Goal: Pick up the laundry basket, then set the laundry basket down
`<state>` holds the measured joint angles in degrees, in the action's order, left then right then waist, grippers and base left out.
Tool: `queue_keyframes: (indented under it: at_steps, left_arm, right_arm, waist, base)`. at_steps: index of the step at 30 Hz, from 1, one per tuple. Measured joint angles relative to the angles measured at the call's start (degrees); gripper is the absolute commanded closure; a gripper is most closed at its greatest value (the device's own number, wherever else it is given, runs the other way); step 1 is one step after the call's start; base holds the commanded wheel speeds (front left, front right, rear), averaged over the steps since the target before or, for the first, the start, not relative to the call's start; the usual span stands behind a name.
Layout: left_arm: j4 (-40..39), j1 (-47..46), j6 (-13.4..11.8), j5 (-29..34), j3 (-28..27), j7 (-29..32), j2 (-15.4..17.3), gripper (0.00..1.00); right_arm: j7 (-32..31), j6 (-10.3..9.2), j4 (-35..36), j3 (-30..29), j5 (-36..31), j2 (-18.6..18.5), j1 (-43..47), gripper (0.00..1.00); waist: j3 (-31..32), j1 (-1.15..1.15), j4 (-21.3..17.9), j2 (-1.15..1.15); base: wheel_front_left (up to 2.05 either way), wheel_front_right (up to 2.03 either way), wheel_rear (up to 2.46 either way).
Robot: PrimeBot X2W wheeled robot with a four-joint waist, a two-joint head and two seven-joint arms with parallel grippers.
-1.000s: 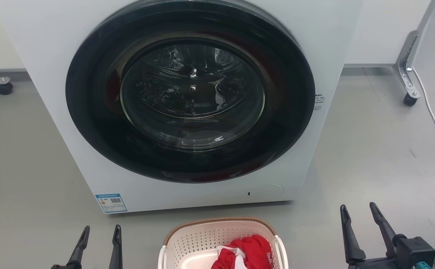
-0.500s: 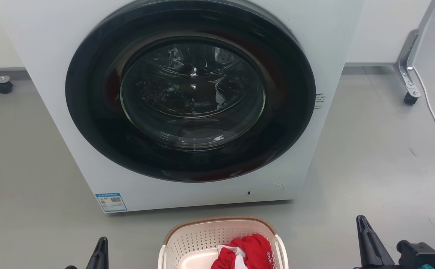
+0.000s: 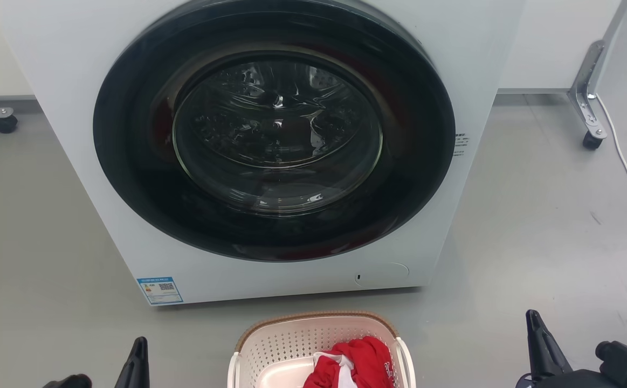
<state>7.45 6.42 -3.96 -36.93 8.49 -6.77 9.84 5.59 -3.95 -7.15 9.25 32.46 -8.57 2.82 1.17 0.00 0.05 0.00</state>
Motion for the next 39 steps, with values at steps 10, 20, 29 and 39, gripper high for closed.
queue_keyframes:
  at_steps: [10, 20, 29, 39]
  left_arm:
    - [1.25, -1.38, 1.34, -7.33, -1.88, 1.9, -0.99, 1.0]
    - [2.49, -2.81, 3.0, -14.59, -3.72, 3.72, -1.92, 1.0]
    - [3.57, -4.05, 4.08, -21.15, -5.32, 5.26, -2.82, 1.0]
    - [5.16, -5.49, 6.03, -30.18, -7.58, 7.27, -3.96, 1.0]
  right_arm:
    - [-1.63, 1.29, -1.32, -2.31, 8.03, 0.76, -1.03, 1.0]
    - [-3.54, 2.65, -2.69, -4.59, 15.88, 1.64, -1.79, 1.0]
    - [-4.89, 4.01, -3.92, -6.61, 22.98, 2.27, -2.64, 1.0]
    - [-6.66, 5.69, -5.48, -9.36, 32.52, 3.3, -4.07, 1.0]
  waist:
    - [-0.17, 0.0, -0.01, 0.0]
    - [-0.34, 0.0, -0.02, 0.0]
    - [-0.5, 0.0, -0.02, 0.0]
    - [-0.7, 0.0, -0.03, 0.0]
  base:
    - [0.0, 0.0, 0.0]
    - [0.0, 0.0, 0.0]
    - [0.0, 0.0, 0.0]
    - [0.0, 0.0, 0.0]
